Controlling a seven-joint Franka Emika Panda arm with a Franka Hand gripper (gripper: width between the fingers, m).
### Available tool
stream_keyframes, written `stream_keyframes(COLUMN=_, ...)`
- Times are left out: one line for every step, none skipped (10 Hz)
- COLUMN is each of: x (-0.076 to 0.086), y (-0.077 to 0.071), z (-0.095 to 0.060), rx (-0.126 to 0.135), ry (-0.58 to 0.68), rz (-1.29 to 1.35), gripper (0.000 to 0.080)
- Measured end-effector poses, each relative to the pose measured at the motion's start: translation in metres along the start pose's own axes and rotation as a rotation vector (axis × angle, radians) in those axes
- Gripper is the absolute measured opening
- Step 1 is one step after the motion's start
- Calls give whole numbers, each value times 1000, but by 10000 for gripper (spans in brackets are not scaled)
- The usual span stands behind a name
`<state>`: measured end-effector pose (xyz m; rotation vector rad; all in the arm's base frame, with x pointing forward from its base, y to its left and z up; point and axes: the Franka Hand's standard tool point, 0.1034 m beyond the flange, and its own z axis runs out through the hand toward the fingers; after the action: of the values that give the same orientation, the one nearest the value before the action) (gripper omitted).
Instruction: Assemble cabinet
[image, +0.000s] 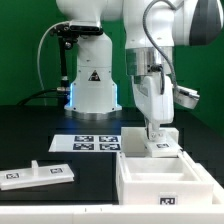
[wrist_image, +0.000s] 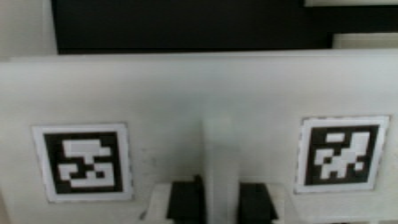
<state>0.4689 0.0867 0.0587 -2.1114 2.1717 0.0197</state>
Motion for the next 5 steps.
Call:
stream_keyframes(x=-1, y=0, z=0, rx=-13, ry=-8, rz=3, gripper=64)
stream_keyframes(x=-1, y=0, z=1, rx=-15, ry=-7, rz=2, gripper=64)
stream_keyframes(x=-1, y=1, z=1, rx=-16, ry=-7, rz=1, gripper=64)
stream_keyframes(x=-1, y=1, z=1, rx=-15, ry=-7, rz=1, gripper=64)
stream_keyframes(x=-1, y=1, z=1, rx=-17, ry=-8, rz=3, gripper=64)
